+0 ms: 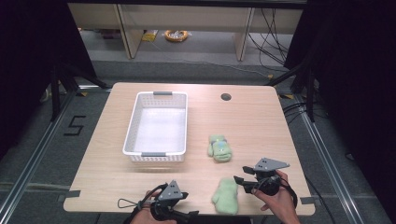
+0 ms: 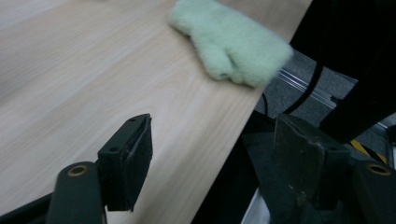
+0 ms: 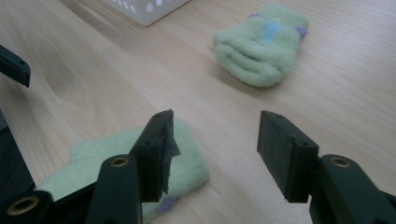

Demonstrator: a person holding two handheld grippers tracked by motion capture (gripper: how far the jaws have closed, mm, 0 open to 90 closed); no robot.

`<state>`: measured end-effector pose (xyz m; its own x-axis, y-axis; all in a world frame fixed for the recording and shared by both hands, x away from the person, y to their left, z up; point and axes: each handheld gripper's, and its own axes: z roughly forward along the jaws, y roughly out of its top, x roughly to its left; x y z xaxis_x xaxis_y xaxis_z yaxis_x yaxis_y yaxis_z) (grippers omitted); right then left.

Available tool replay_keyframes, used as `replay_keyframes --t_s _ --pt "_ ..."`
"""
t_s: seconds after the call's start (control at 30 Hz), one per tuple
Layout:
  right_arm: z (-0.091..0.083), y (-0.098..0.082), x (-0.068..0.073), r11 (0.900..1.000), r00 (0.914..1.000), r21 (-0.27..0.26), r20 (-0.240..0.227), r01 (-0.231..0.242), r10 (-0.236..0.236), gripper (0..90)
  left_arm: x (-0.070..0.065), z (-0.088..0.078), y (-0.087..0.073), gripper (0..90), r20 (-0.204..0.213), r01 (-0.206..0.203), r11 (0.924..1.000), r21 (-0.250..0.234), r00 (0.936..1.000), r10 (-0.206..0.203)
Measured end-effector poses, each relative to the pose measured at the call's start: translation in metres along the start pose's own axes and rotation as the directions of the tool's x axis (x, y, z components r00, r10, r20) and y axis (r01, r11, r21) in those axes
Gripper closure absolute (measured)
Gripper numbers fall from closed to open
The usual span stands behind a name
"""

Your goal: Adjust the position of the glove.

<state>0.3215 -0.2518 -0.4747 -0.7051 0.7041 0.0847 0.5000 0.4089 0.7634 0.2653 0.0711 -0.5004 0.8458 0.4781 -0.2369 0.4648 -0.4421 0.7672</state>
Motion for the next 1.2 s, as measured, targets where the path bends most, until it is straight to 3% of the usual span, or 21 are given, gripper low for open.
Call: replay_keyframes --t_s 0.03,0.1,0.27,0.37,0.5,0.53,0.6,0.63,0.73,0.83,0.9,0.93,1.0,1.17,1.2 --pt "0.002 0.002 0.001 1.0 0.9999 0.005 -0.011 0.008 -0.008 49.1 -0.003 0.003 0.001 31.3 0.005 0.012 0.9999 0.004 0.9999 -0.012" --pt "0.004 0.003 0.003 1.0 0.9997 0.01 -0.016 0.017 -0.017 51.7 -0.008 0.008 0.006 34.1 0.009 -0.03 0.9993 0.022 0.9995 0.029" --pt "0.01 0.006 0.004 0.999 0.9988 0.032 -0.045 0.021 -0.02 53.8 -0.015 0.02 0.012 36.0 0.032 -0.04 0.9988 0.028 0.9987 0.039" --pt "0.017 0.009 0.005 0.998 0.9969 0.051 -0.065 0.047 -0.044 55.5 -0.019 0.032 0.017 37.8 0.038 -0.082 0.9952 0.053 0.996 0.08" --pt "0.019 0.01 0.006 0.996 0.9969 0.076 -0.073 0.036 -0.03 56.8 -0.024 0.042 0.021 40.0 0.054 -0.079 0.996 0.041 0.9956 0.077" --pt "0.021 0.01 0.005 0.996 0.9963 0.078 -0.076 0.044 -0.039 57.4 -0.022 0.044 0.022 41.1 0.041 -0.106 0.9928 0.056 0.9937 0.104" --pt "0.024 0.009 0.007 0.996 0.9961 0.085 -0.085 0.033 -0.026 58.3 -0.025 0.049 0.023 42.3 0.04 -0.102 0.9938 0.045 0.9942 0.1" --pt "0.025 0.009 0.005 0.995 0.9956 0.08 -0.082 0.053 -0.046 58.7 -0.026 0.051 0.024 42.9 0.038 -0.11 0.993 0.043 0.9934 0.109" --pt "0.027 0.01 0.007 0.994 0.9949 0.094 -0.094 0.046 -0.037 59.9 -0.028 0.055 0.026 45.2 0.043 -0.147 0.9879 0.049 0.9885 0.145" --pt "0.028 0.01 0.007 0.994 0.9944 0.096 -0.095 0.057 -0.048 61.0 -0.032 0.059 0.025 46.6 0.044 -0.141 0.9885 0.056 0.9894 0.139" --pt "0.029 0.009 0.007 0.993 0.9929 0.102 -0.112 0.051 -0.039 61.6 -0.033 0.061 0.026 46.3 0.033 -0.146 0.9878 0.056 0.989 0.144" --pt "0.03 0.009 0.007 0.993 0.994 0.109 -0.104 0.046 -0.035 61.9 -0.032 0.062 0.026 46.4 0.037 -0.165 0.9847 0.056 0.986 0.163" --pt "0.031 0.008 0.008 0.994 0.9939 0.107 -0.107 0.036 -0.025 62.7 -0.032 0.063 0.027 47.6 0.021 -0.159 0.9842 0.078 0.9873 0.158" --pt "0.034 0.006 0.009 0.988 0.9943 0.154 -0.106 0.019 -0.002 65.6 -0.03 0.067 0.025 53.7 0.009 -0.169 0.9824 0.08 0.9856 0.169" --pt "0.037 0.004 0.01 0.991 0.9947 0.135 -0.103 0.015 -0.001 65.9 -0.03 0.068 0.025 55.1 0.004 -0.172 0.9819 0.08 0.9851 0.172"
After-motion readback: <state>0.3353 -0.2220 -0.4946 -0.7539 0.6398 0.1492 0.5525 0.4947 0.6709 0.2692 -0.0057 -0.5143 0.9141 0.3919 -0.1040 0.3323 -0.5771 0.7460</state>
